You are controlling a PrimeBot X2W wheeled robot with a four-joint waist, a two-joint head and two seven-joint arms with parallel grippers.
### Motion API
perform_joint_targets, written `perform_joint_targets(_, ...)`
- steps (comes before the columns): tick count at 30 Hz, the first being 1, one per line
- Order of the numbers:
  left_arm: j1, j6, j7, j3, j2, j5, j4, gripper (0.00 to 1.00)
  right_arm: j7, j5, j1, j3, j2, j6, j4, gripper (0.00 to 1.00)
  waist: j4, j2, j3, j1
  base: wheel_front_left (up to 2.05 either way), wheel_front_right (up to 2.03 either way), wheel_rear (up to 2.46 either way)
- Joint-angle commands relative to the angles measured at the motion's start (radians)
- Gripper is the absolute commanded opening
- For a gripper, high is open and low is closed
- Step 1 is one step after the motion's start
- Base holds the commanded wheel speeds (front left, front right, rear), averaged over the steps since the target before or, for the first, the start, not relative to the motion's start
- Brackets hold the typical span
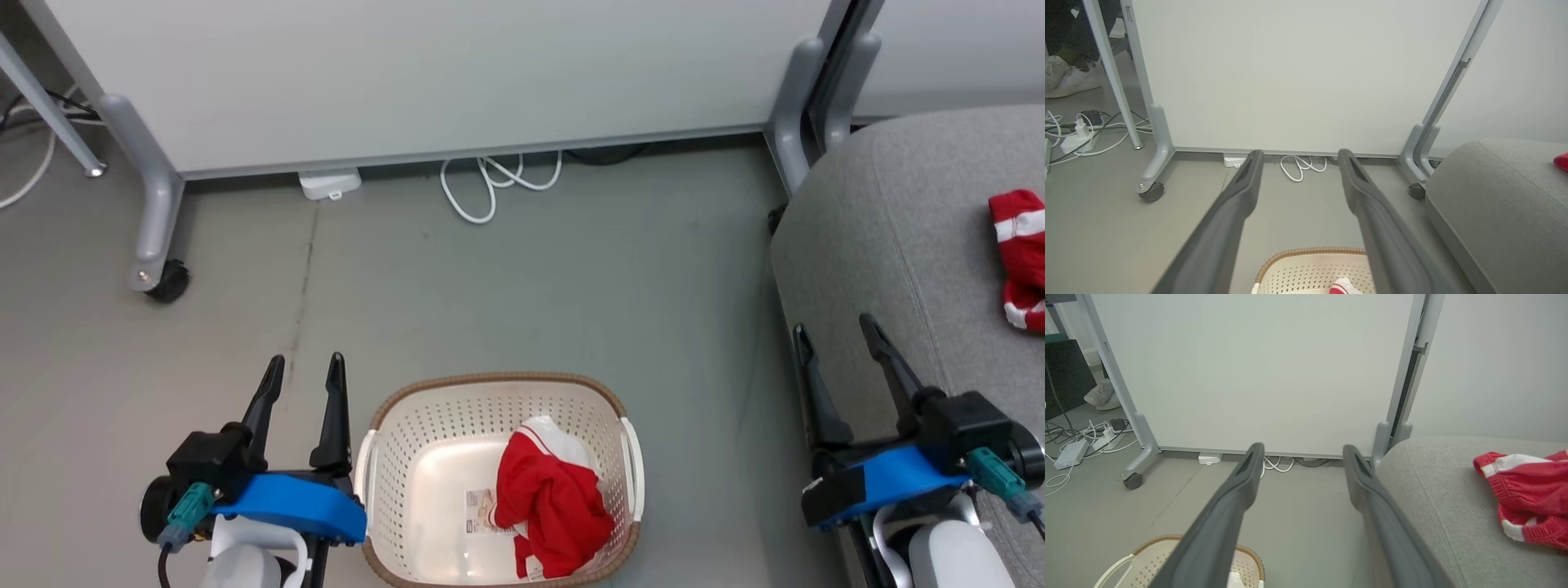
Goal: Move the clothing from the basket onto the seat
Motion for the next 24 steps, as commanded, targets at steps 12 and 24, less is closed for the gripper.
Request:
perform_joint_targets(12,-0.185,-0.001,-0.003,-0.077,0.068,-0.005,0.068,1.0,-0.023,0.028,-0.172,0.086,0.001,0.0,-0.08,1.0,-0.188,-0.0001,0.364,-0.0001,0.0,0.0,0.0)
perform_joint_targets(24,-0.299,-0.001,-0.003,-0.261,0.225,0.01,0.219,1.0,-0.083,0.089,-0.256,0.143,0.001,0.0,-0.065,1.0,-0.307,-0.0001,0.559,-0.0001,0.0,0.0,0.0)
